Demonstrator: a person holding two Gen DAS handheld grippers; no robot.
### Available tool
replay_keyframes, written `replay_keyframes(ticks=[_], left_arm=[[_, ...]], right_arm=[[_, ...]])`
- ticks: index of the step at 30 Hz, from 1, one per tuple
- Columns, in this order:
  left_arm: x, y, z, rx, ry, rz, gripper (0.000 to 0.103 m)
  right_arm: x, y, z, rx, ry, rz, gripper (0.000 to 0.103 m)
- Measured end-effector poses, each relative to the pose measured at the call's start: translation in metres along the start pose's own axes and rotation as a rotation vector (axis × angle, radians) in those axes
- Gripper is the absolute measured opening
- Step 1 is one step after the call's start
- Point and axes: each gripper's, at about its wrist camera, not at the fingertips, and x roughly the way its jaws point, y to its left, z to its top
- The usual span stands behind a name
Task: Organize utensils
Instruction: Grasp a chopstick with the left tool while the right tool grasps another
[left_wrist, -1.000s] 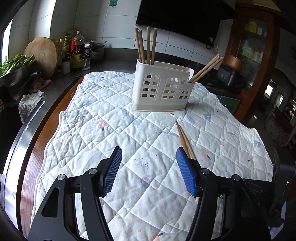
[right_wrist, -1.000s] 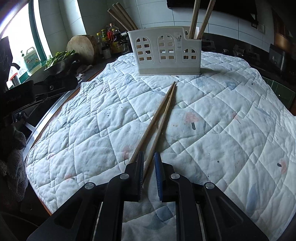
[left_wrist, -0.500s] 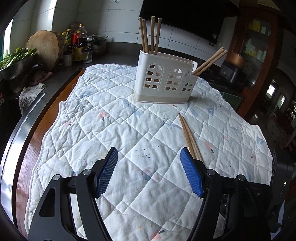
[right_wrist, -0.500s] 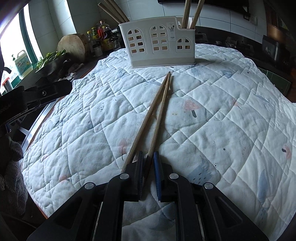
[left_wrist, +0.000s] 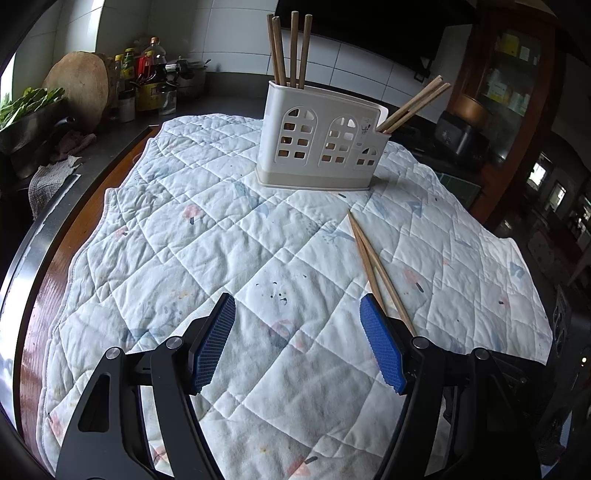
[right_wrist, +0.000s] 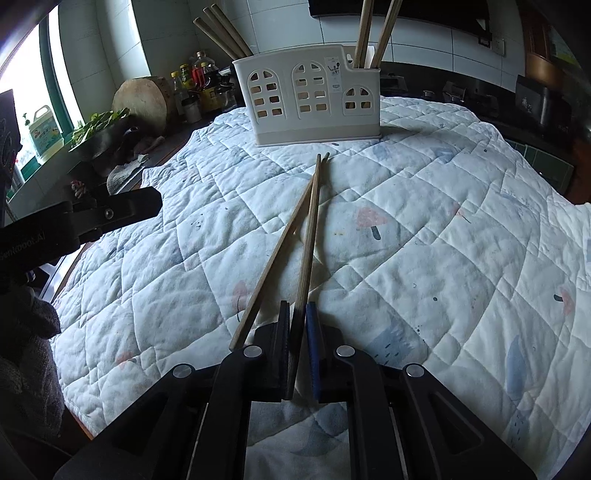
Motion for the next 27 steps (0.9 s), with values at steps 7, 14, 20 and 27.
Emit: replay_keyframes(ticks=[7, 14, 20, 27], left_arm=[[0.007, -0.012, -0.005, 0.009, 0.027, -0.035, 0.070], [0.015, -0.033, -0.019, 0.030, 0.070, -0.092, 0.068], [0.029, -0.056, -0.031, 0.065, 0.124, -0.143, 0.046], [0.048, -0.072, -0.034, 0.084, 0.167, -0.158, 0.028]], right_arm=[[-0.022, -0.008, 0.006, -0.019, -0.068, -0.011, 0.007], [-0.052, -0.020, 0.022, -0.033, -0.156, -0.008, 0.007], [-0.077, -0.027, 0.039, -0.053, -0.221, -0.007, 0.007], [-0.099, -0.032, 0.056, -0.078, -0.281, -0.011, 0.007]])
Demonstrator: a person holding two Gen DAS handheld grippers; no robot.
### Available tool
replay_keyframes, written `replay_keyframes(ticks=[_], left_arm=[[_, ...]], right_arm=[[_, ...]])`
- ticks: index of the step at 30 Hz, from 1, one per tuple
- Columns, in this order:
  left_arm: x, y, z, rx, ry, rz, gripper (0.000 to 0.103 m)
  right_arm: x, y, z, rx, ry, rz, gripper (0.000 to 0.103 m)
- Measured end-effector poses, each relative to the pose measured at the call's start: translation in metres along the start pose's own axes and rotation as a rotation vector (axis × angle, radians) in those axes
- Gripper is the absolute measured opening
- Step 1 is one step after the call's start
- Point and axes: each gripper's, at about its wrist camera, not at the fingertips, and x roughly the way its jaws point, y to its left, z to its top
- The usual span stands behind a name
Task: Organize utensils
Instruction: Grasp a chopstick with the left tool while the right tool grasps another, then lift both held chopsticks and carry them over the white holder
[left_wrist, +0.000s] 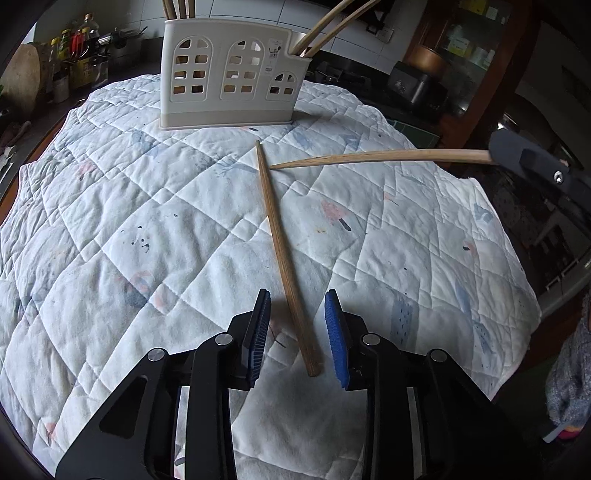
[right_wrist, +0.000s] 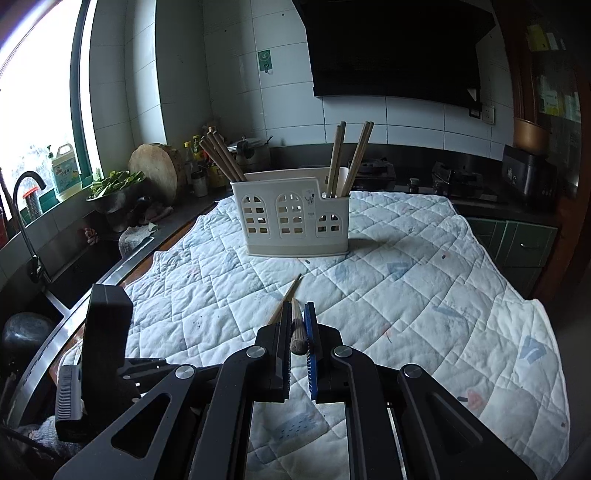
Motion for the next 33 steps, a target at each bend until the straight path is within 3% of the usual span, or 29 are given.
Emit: replay_keyframes(ticks=[8, 13, 20, 27, 33], left_arm=[[0.011, -0.005, 0.004, 0.034, 0.022, 0.097, 0.008], [-0.005, 0.003, 0.013, 0.002, -0.014, 0.074, 0.007], [-0.047, 0.017, 0.042, -0.037, -0.141, 0.042, 0.006], [-0.076, 0.014, 0.081, 0.020, -0.257, 0.038, 0.006], [-0.089, 0.010, 0.105, 0.070, -0.275, 0.038, 0.006]], right_arm=[[-0.003, -0.002, 0.010, -0.018, -0.015, 0.007, 0.007], [-0.008, -0.004, 0.021, -0.024, -0.029, 0.008, 0.007], [-0.011, -0.012, 0.047, -0.031, -0.037, 0.029, 0.007], [-0.009, -0.012, 0.075, -0.058, -0.038, 0.058, 0.007], [-0.007, -0.012, 0.110, -0.092, -0.052, 0.079, 0.007]])
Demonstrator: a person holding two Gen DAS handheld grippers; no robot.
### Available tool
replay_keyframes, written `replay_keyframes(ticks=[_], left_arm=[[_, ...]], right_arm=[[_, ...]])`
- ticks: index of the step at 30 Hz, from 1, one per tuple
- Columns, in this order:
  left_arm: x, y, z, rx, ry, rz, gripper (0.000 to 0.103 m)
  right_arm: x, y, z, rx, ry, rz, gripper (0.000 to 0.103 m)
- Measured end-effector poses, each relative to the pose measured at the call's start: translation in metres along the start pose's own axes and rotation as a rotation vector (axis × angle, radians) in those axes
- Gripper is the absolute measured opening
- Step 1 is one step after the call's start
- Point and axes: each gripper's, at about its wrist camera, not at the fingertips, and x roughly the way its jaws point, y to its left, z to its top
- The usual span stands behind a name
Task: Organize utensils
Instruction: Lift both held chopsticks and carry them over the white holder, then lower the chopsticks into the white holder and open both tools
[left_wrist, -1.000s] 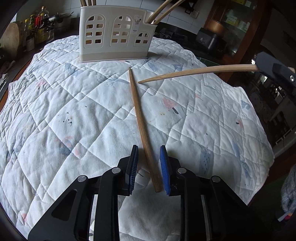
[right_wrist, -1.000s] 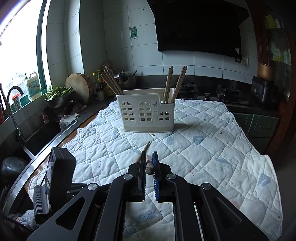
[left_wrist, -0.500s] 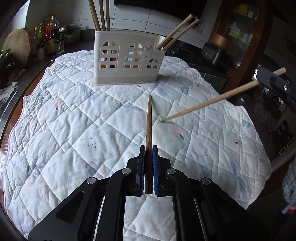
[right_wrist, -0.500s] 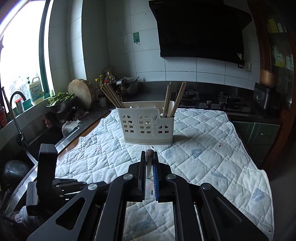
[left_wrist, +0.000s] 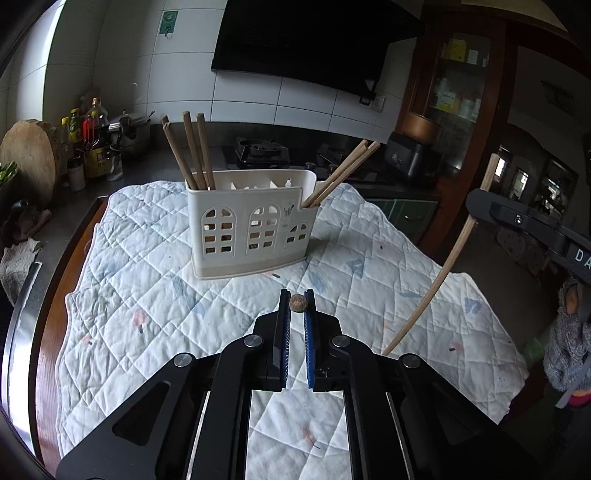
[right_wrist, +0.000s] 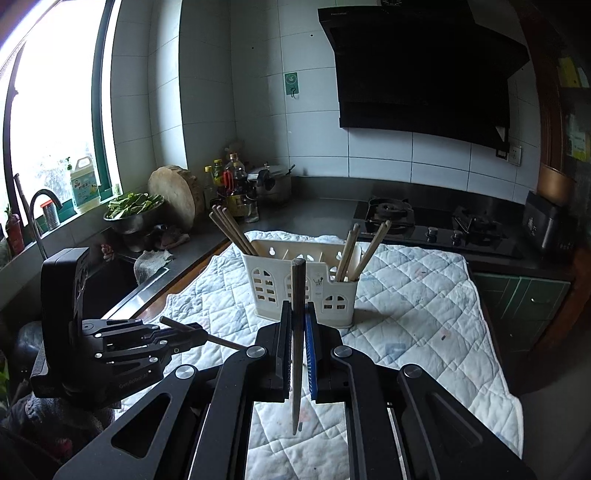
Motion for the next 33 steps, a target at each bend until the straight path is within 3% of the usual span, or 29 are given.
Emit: replay_keyframes(ticks=[10, 16, 26, 33], left_arm=[[-0.006, 0.007, 0.058, 0.040, -0.019, 0.008, 0.006], [-0.018, 0.010, 0.101, 0.065, -0.090, 0.030, 0.006], [-0.040, 0.013, 0.172, 0.086, -0.267, 0.097, 0.006], [-0.014, 0.030, 0.181, 0.036, -0.275, 0.130, 0.006]], right_arm=[[0.015, -0.009, 0.085, -0.031, -0.094, -0.006, 0.007], [0.041, -0.018, 0.120, -0.031, -0.147, -0.044, 0.007], [0.084, -0.029, 0.147, -0.023, -0.202, -0.098, 0.007], [0.115, -0.035, 0.141, -0.031, -0.168, -0.104, 0.007]])
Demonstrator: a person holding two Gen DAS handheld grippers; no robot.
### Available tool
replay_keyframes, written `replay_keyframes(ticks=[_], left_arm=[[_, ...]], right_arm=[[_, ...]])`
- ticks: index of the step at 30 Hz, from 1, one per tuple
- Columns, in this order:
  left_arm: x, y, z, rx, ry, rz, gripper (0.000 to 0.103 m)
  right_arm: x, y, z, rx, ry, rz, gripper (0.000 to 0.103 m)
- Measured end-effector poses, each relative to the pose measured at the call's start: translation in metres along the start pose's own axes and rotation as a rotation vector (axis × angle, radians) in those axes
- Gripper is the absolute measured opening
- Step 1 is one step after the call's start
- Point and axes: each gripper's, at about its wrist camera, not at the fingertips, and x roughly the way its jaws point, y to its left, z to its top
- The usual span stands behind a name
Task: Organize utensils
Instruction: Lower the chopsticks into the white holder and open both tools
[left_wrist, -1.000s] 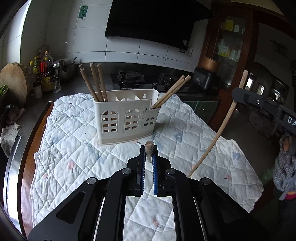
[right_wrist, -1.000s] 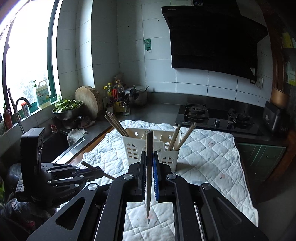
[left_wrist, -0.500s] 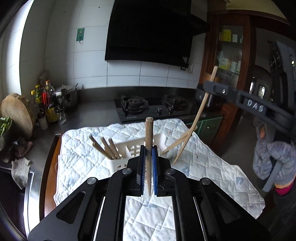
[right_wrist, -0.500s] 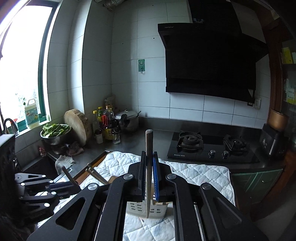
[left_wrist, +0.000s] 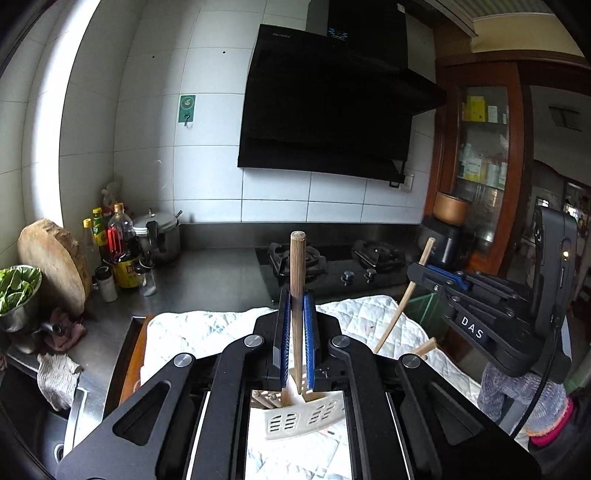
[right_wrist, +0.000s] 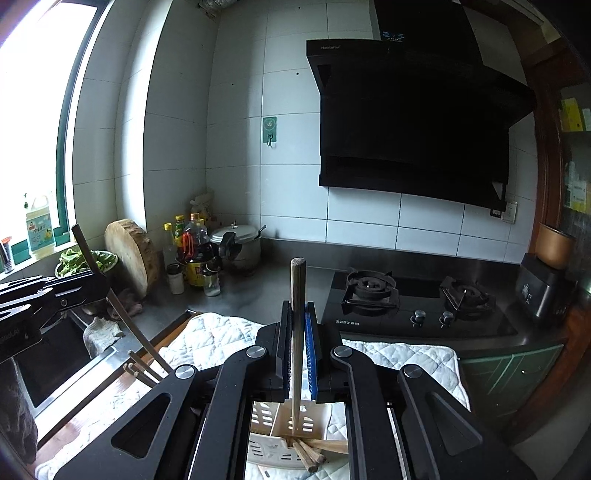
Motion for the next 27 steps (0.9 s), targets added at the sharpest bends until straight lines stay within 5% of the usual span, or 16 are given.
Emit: replay_keyframes(ticks=[21, 27], left_arm=[[0.051, 0.011, -0.041, 0.003, 0.176, 0.020, 0.008], [0.036, 0.007, -0.040, 0.009, 0.155, 0.033, 0.036]], right_arm=[[0.038, 0.001, -0.042, -0.001, 0.165, 0.032, 0.008], [0.022, 0.003, -0.042, 0.000, 0.149, 0.038, 0.019]])
